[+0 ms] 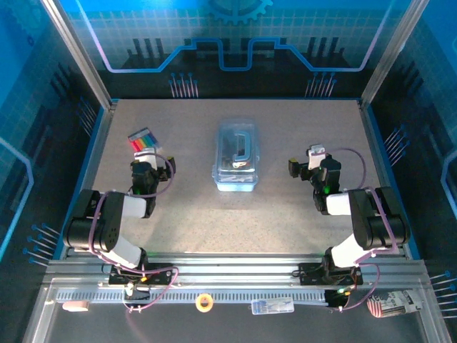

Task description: Pack the tool kit

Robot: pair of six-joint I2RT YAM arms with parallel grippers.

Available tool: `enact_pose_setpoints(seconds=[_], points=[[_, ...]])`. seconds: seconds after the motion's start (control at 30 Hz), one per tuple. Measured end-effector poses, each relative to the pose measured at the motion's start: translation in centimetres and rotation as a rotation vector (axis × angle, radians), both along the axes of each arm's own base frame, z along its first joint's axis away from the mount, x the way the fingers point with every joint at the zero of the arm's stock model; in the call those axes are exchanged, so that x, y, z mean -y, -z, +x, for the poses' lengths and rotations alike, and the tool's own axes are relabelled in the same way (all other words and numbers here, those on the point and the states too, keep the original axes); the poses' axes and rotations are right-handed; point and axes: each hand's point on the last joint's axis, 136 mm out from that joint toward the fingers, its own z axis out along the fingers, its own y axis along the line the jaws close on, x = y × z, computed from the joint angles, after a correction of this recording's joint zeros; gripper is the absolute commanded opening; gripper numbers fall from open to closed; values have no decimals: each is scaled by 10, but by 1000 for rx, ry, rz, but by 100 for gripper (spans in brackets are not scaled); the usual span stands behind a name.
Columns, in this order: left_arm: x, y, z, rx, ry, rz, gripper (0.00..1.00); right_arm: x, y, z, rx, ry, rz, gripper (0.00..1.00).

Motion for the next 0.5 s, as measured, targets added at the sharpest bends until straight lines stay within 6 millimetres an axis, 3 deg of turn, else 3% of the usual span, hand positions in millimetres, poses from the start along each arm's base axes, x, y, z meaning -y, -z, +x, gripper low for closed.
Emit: enact_pose_setpoints(seconds=[0.5], points=[[5,0,1,0,27,-9,99,0,0,0,0,0,0,100]])
